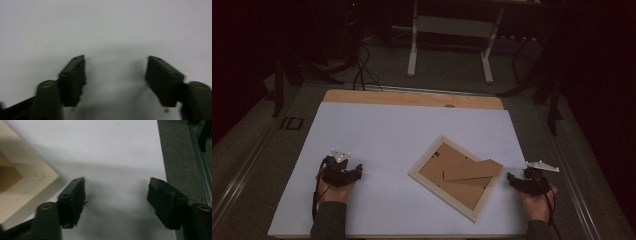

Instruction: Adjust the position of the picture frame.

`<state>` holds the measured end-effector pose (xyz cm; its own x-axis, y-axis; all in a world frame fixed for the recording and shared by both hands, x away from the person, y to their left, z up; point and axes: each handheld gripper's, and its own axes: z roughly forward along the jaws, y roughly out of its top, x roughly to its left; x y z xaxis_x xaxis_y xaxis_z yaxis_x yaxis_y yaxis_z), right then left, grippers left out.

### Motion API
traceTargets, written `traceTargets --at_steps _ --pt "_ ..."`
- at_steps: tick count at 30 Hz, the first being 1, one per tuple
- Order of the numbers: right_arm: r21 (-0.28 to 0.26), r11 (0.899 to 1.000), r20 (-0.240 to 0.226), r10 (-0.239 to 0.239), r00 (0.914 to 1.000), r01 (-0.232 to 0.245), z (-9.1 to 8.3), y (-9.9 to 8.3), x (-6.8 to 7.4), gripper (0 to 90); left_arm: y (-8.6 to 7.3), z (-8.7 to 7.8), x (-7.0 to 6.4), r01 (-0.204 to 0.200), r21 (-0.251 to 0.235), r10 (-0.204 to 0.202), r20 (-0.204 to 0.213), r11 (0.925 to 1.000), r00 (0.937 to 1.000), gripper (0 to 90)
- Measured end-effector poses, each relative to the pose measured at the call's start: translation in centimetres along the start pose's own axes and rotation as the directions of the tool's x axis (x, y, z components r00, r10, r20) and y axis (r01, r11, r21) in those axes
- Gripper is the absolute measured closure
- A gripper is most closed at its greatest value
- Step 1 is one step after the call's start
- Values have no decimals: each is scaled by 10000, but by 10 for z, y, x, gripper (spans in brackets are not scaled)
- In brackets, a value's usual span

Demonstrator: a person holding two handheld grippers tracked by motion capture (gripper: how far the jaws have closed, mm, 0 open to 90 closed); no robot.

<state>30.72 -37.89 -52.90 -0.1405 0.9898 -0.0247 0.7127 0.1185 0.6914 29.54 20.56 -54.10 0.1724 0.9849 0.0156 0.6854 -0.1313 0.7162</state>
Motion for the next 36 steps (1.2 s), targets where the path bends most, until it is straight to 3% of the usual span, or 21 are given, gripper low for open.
traceTargets --at_steps 1,4,5,6,7,10,13,19,27,36 --pt "-76 10000 -47 -48 10000 48 -2 0 1 343 1 -1 -2 -177 -2 177 -272 9998 9995 373" --pt "-309 9993 -284 -202 9994 194 -6 2 4 410 4 -7 -5 -436 -236 433 -126 9988 9990 468" --pt "-414 9988 -426 -260 9988 242 -7 3 5 460 5 -15 -8 -382 -669 426 655 9970 9969 468" --pt "-560 9979 -743 -366 9966 324 -11 4 7 541 6 -17 -9 -347 -688 411 944 9970 9947 483" --pt "-673 9971 -890 -417 9952 358 -12 4 8 565 6 -18 -11 -326 -669 405 1212 9972 9918 490" --pt "-932 9948 -1168 -520 9918 412 -15 4 10 619 6 -21 -16 -473 -612 568 1655 9970 9846 503" --pt "-1106 9934 -1374 -464 9894 313 -16 4 10 683 8 -25 -22 -669 -723 791 1806 9951 9804 547" --pt "-1025 9945 -1576 -399 9867 238 -14 4 14 856 12 -32 -27 -673 -1009 883 2209 9926 9713 558" --pt "-928 9954 -1808 -417 9826 251 -10 4 19 891 14 -34 -38 -793 -1146 1056 2457 9902 9636 561" --pt "-787 9969 -1788 -209 9837 69 -2 4 19 891 16 -33 -51 -1409 -1140 1664 2604 9834 9511 532"
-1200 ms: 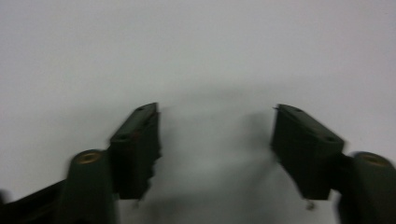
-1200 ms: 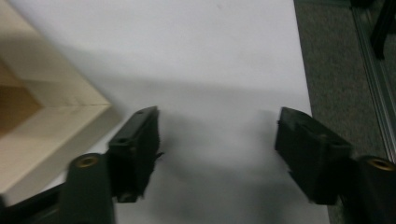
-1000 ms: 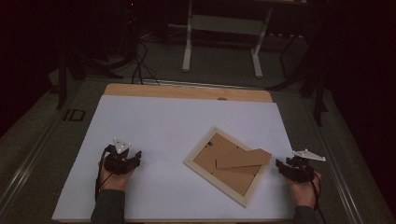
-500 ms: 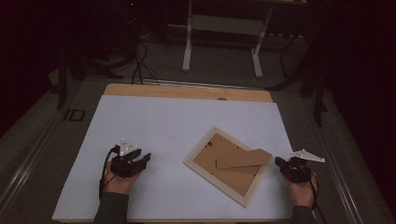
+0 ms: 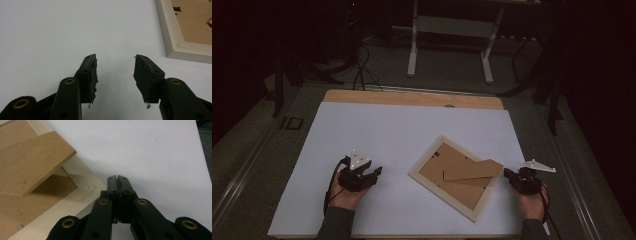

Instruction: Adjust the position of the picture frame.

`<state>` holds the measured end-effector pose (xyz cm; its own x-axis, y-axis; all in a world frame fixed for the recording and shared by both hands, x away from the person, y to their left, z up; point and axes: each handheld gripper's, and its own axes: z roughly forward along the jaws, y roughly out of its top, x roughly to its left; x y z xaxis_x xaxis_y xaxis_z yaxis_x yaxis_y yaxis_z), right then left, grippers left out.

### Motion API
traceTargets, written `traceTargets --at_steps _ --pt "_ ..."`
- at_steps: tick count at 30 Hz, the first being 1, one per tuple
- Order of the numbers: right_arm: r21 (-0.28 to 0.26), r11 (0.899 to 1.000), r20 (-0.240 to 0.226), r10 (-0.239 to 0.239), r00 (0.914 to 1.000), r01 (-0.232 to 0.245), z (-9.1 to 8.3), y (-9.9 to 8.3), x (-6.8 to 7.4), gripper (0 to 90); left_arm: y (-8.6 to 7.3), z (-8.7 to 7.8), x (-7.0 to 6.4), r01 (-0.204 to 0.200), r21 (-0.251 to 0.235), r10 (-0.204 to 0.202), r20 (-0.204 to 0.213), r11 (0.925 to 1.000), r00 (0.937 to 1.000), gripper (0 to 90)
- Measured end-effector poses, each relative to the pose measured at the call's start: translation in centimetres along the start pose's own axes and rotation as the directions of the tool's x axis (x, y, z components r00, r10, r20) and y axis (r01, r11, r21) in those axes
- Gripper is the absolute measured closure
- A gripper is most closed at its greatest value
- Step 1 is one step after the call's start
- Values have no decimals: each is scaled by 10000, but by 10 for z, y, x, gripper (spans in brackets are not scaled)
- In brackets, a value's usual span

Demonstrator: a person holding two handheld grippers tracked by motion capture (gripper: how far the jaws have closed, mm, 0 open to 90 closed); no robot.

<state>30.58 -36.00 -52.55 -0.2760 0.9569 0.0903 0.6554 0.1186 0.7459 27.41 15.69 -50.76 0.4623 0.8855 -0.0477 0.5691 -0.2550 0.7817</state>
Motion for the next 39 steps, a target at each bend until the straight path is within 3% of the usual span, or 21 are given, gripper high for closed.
traceTargets --at_steps 12,23,30,39 --pt "249 9997 100 78 9999 -80 10 0 0 889 -2 10 -5 -58 433 20 881 9990 9961 570" --pt "211 9995 105 246 9996 -248 12 0 -1 886 -1 9 -9 -22 -37 26 1115 10000 9938 730" --pt "230 9995 254 203 9995 -209 13 0 0 873 -1 15 -19 -321 76 307 1440 9995 9891 893" --pt "270 9995 256 125 9996 -132 13 0 2 897 -1 24 -34 -695 267 649 1456 9972 9872 900"
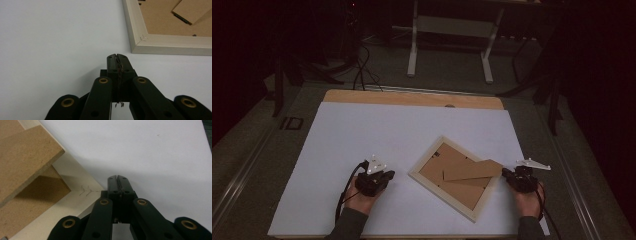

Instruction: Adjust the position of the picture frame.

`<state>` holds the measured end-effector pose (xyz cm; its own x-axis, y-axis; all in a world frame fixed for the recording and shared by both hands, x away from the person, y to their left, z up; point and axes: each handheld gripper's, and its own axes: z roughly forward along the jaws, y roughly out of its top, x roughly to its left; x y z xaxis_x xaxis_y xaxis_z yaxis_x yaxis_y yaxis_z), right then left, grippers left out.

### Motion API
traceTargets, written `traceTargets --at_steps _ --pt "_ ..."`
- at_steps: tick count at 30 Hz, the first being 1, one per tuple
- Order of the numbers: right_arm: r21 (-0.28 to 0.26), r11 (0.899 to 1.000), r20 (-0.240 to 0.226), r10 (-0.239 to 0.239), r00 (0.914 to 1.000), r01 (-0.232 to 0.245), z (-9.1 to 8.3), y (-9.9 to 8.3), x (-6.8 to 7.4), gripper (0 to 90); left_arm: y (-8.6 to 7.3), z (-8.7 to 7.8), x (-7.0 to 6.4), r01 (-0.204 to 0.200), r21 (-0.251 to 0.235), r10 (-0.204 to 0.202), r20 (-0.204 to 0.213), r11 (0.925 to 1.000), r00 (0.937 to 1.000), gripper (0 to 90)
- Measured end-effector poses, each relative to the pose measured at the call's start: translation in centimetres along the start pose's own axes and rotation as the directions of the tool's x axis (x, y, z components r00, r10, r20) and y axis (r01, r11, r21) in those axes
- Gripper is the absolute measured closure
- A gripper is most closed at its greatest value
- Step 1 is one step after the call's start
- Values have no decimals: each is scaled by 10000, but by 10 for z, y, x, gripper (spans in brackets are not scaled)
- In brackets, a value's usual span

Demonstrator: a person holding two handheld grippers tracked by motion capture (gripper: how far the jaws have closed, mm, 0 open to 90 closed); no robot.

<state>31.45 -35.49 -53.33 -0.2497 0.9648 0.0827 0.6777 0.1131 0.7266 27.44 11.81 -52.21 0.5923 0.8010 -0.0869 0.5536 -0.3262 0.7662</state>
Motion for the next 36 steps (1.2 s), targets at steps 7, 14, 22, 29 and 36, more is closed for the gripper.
traceTargets --at_steps 7,14,22,29,36 --pt "29 10000 -78 -82 9999 82 1 1 3 898 0 6 -5 -133 138 134 -107 9998 9999 899" --pt "55 10000 -286 -79 9996 80 2 1 7 898 1 11 -11 -302 236 300 62 9993 9995 898" --pt "79 9998 -387 -184 9991 188 4 2 12 898 1 24 -24 -726 492 711 307 9962 9970 899" --pt "70 10000 -535 -59 9985 62 4 2 12 898 1 30 -29 -874 591 855 340 9944 9958 898" --pt "70 9999 -619 -84 9980 89 6 3 15 899 1 32 -32 -1003 631 990 234 9929 9948 899"
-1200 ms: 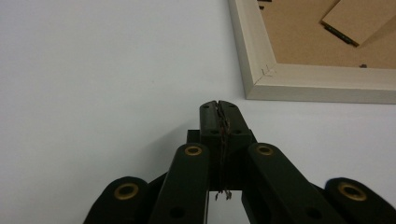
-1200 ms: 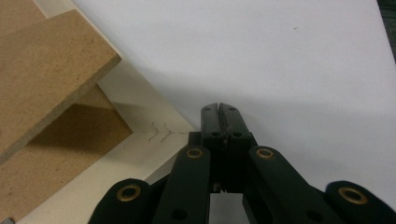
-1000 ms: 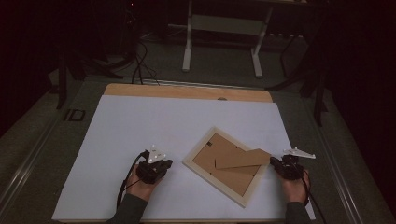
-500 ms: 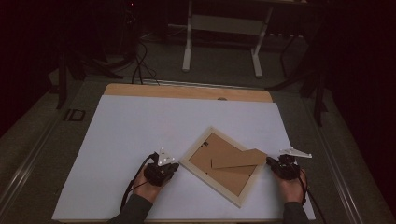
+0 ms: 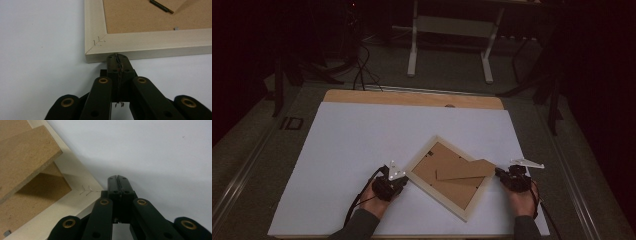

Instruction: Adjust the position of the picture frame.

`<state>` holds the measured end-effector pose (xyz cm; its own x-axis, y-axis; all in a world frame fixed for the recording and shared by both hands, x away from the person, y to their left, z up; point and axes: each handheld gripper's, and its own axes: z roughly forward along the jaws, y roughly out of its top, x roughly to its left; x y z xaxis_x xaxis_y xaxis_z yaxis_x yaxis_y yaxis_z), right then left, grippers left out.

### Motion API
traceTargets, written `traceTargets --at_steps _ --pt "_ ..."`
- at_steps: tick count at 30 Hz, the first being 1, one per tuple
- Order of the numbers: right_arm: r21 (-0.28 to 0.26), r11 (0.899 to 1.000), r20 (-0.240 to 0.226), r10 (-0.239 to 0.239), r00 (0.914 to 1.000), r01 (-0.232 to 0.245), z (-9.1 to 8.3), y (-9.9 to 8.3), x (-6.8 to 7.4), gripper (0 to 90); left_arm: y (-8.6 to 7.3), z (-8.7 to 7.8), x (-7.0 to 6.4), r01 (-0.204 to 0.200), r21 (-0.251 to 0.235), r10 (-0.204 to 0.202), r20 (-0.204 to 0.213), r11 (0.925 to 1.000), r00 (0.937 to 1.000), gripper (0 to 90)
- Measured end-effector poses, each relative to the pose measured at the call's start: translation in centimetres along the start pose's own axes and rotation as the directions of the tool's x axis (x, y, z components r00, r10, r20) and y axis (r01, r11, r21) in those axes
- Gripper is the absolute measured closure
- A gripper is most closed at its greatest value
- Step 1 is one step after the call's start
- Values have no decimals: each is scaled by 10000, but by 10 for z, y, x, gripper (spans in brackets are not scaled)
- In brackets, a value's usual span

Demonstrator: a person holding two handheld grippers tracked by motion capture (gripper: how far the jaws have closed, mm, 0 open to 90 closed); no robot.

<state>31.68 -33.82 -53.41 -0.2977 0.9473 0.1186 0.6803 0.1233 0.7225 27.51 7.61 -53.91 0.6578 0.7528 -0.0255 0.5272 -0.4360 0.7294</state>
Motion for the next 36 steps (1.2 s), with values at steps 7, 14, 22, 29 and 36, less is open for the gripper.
traceTargets --at_steps 7,14,22,29,36 --pt "9 10000 -79 -57 10000 57 1 0 2 898 0 1 -1 19 -10 -19 38 10000 10000 899" --pt "55 9998 -157 -186 9997 187 2 1 6 899 0 1 -3 70 -58 -70 31 10000 10000 899" --pt "139 9988 -352 -471 9983 476 3 2 12 899 1 3 -5 23 -92 -23 6 10000 10000 900" --pt "193 9977 -503 -633 9967 643 5 2 18 900 1 3 -7 28 -108 -28 25 9999 10000 899" --pt "267 9945 -769 -989 9921 1012 7 3 28 900 2 5 -9 7 -118 -6 73 9999 10000 900"
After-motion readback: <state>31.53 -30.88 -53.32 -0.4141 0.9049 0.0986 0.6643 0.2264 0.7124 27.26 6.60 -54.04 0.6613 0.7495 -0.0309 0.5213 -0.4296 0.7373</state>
